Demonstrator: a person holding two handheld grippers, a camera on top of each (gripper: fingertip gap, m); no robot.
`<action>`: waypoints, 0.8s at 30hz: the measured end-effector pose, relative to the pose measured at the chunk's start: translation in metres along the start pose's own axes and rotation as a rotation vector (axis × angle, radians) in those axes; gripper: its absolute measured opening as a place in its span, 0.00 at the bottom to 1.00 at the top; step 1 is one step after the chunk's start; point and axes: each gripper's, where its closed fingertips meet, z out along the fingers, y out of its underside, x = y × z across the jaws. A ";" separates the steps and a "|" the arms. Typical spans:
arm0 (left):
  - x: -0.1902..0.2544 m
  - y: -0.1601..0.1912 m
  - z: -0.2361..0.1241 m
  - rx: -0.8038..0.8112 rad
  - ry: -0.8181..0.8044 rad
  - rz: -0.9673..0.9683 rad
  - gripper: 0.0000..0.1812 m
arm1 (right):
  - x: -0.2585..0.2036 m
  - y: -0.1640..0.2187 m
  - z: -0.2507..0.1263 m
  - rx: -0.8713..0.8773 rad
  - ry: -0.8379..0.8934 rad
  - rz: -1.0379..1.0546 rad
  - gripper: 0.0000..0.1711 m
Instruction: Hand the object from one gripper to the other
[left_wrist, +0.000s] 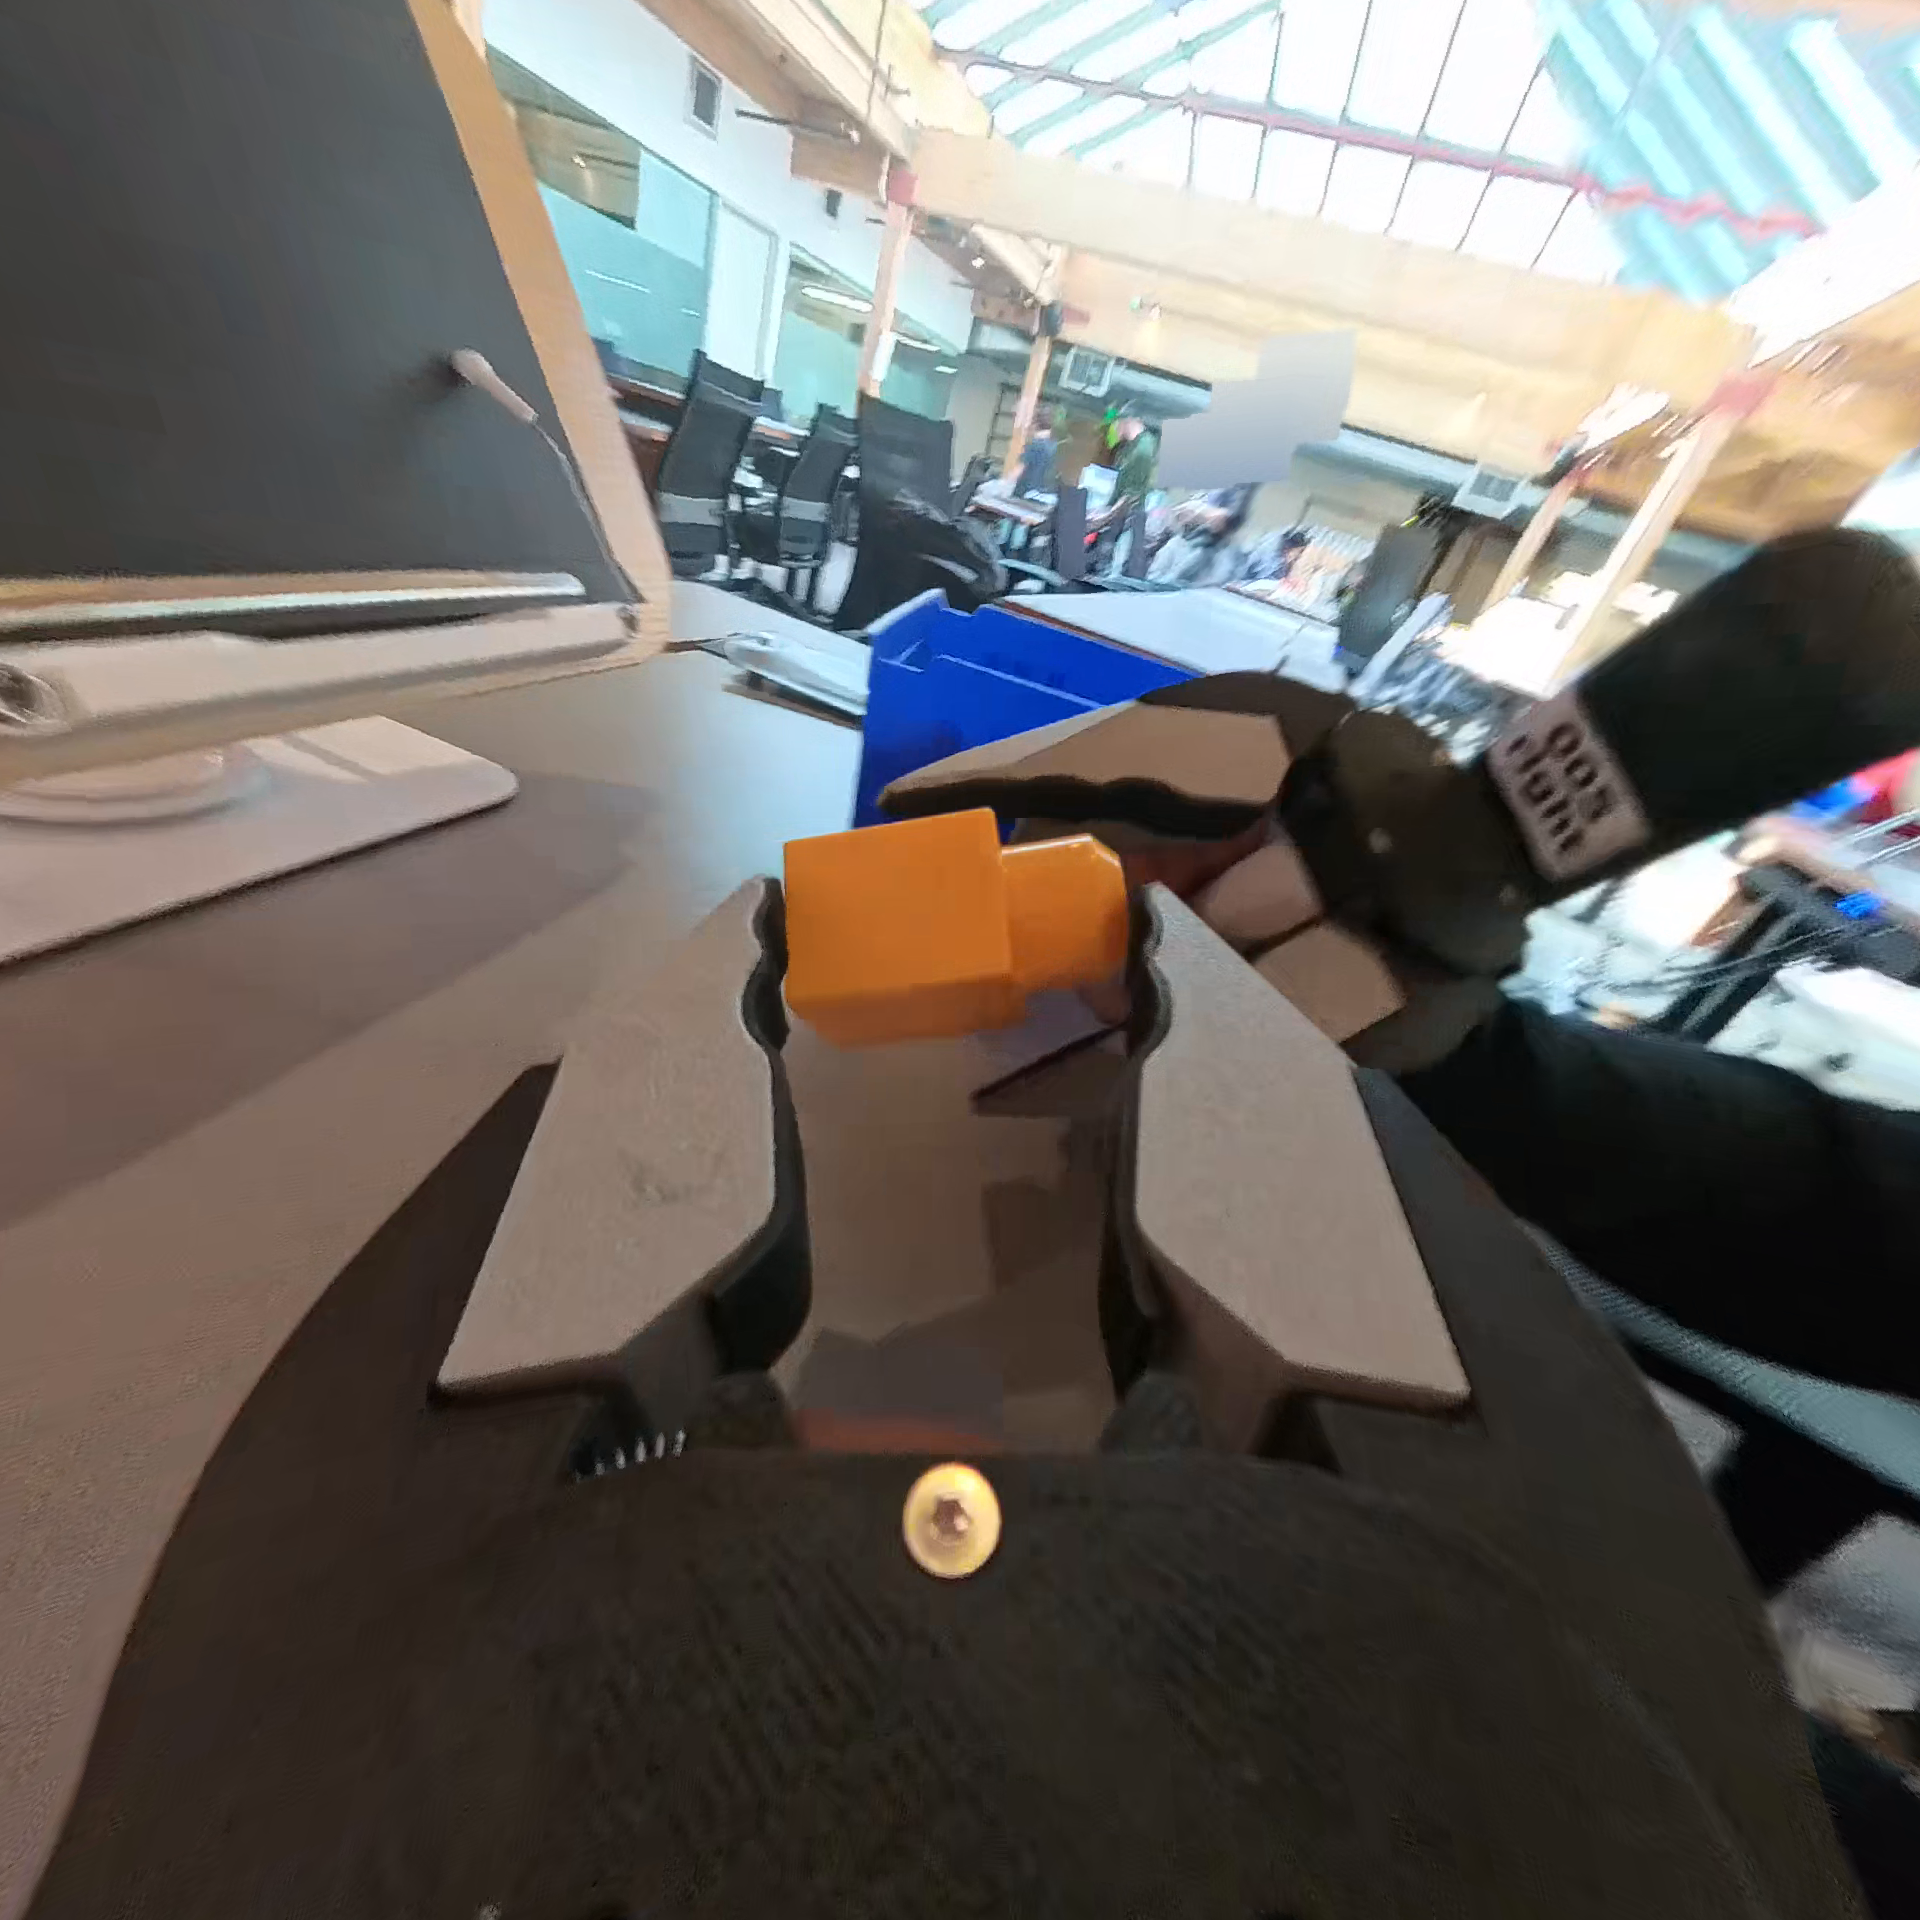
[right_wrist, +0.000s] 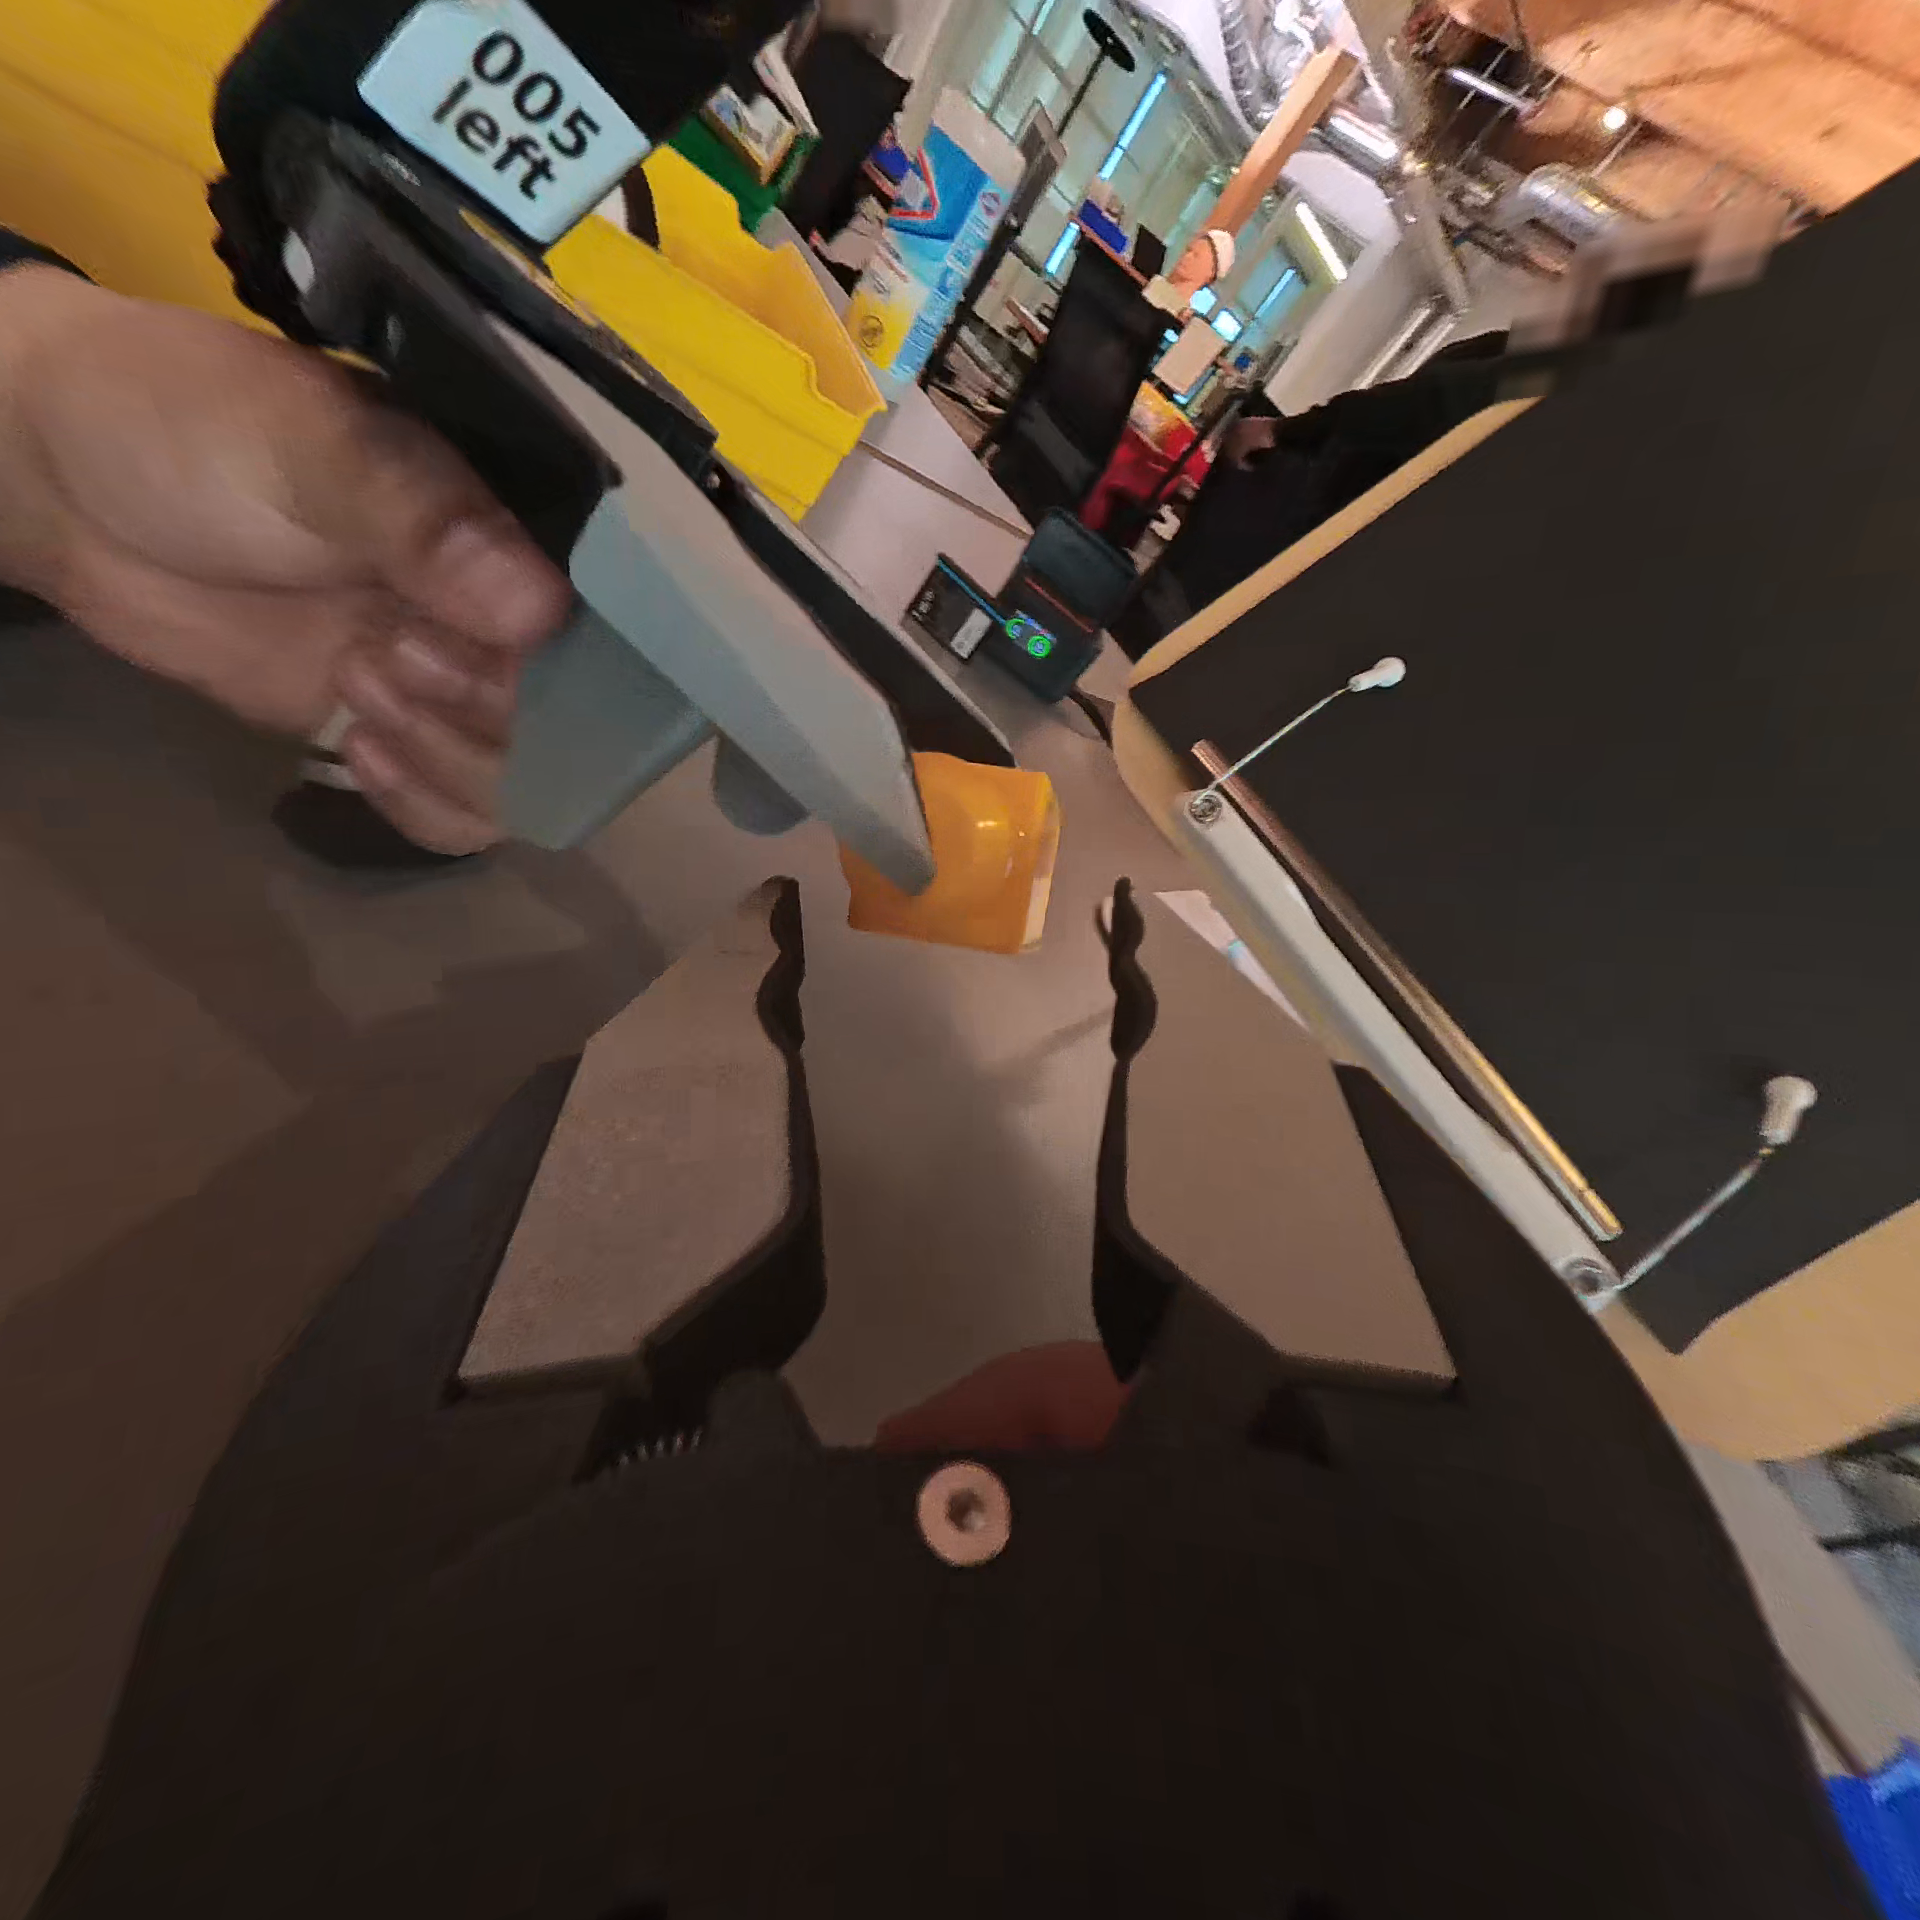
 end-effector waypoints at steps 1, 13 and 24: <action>0.004 0.001 0.002 0.002 0.031 -0.054 0.36 | 0.002 0.001 0.002 -0.009 0.031 -0.032 0.30; -0.021 0.005 -0.017 -0.096 -0.249 0.453 0.41 | 0.048 0.003 -0.026 0.187 -0.296 0.928 0.19; 0.012 0.012 0.001 -0.080 -0.327 0.938 0.28 | -0.006 -0.021 -0.020 0.190 -0.691 1.140 0.19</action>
